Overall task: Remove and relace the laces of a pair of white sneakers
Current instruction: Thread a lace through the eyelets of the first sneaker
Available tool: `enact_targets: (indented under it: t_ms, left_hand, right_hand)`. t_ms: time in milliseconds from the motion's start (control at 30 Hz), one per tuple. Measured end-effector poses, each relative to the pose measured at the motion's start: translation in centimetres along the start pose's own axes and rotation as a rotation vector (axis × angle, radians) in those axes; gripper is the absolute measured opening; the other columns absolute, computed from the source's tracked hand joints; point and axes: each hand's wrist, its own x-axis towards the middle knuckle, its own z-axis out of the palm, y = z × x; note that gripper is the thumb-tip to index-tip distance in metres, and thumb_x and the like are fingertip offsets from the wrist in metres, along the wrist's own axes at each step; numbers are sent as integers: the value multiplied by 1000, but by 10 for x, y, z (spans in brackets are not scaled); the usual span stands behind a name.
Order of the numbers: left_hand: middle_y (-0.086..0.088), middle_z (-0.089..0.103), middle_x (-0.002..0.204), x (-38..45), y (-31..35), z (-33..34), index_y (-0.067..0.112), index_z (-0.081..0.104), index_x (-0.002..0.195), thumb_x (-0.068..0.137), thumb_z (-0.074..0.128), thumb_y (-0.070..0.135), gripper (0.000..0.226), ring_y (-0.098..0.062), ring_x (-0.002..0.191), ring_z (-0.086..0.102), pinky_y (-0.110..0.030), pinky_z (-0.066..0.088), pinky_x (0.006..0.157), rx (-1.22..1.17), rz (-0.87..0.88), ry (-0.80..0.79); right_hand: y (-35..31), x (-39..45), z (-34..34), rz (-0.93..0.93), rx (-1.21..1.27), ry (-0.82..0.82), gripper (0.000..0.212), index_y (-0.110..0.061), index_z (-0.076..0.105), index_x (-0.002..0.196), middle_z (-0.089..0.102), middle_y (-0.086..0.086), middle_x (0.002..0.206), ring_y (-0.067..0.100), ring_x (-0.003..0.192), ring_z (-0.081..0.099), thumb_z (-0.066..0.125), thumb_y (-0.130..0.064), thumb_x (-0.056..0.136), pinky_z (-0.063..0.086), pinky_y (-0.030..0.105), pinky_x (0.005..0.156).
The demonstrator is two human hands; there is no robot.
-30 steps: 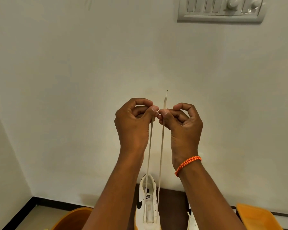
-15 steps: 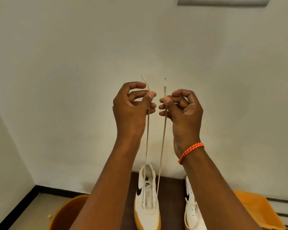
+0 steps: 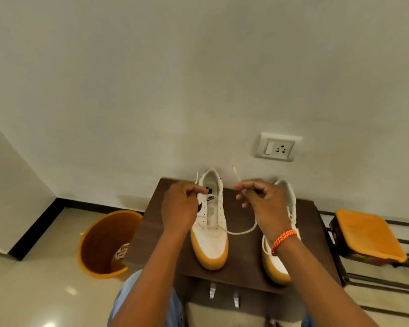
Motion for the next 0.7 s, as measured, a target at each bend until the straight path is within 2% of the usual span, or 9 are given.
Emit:
enact_targets:
  t_ms: [67,133,200,267,367,433,533,600,700]
  left_hand:
    - [12,77,110,-6,-18,12,35,83,96,100,52,7,42,-15,90,71,-30,52,67,166,-89,-101]
    - [12,76,110,-11,-34,20,32,83,103,98,56,12,34,-14,90,72,-28,50,68,268,-140,-180]
    - [12,77,105,-11,-44,26,32,81,101,98,61,20,23,-14,87,70,-31,53,72,330,-156,-228]
    - [9,76,100,-6,-50,30,33,80,96,97,66,27,15,-15,89,69,-34,55,76,371,-169,-247]
    - [10,74,99,0,-53,34,34,76,91,93,73,34,4,-18,95,70,-35,55,79,432,-183,-254]
    - [10,72,98,3,-55,37,34,72,89,92,76,42,9,-18,97,69,-35,53,79,463,-190,-271]
    - [9,70,102,7,-60,41,34,68,93,90,75,56,23,-18,99,68,-38,53,83,516,-209,-308]
    - [9,68,101,9,-61,41,33,67,97,85,75,65,35,-18,97,67,-40,55,86,525,-220,-345]
    - [9,68,103,9,-60,41,32,65,98,78,82,66,43,-17,98,66,-40,54,86,547,-209,-377]
  right_hand:
    - [32,-6,2,31,-113,-35,35,-20,82,87,77,-5,87,16,83,73,60,6,94,58,30,70]
    - [57,-13,6,3,-250,-81,31,-24,81,88,75,-12,90,8,87,70,64,1,94,56,26,77]
    - [73,-20,11,-55,-336,-144,21,-24,81,92,72,-16,94,3,92,68,70,-6,93,53,19,80]
    - [88,-24,19,-83,-369,-249,15,-25,80,97,69,-16,99,3,97,66,75,-12,91,54,20,83]
    - [104,-25,31,-129,-569,-421,22,-29,76,109,64,-17,112,5,108,61,75,-18,90,54,29,93]
    - [103,-23,36,-170,-694,-463,25,-28,75,113,62,-15,116,7,110,58,72,-17,92,53,27,94]
    - [102,-19,36,-145,-651,-348,8,-25,75,98,61,-11,103,5,92,61,76,-22,90,57,26,81]
    - [104,-17,36,-76,-672,-262,17,-25,67,85,57,-10,94,7,79,59,83,-27,85,56,26,70]
    - [107,-19,38,22,-741,-246,23,-25,64,78,57,-9,89,9,77,57,85,-32,84,54,27,69]
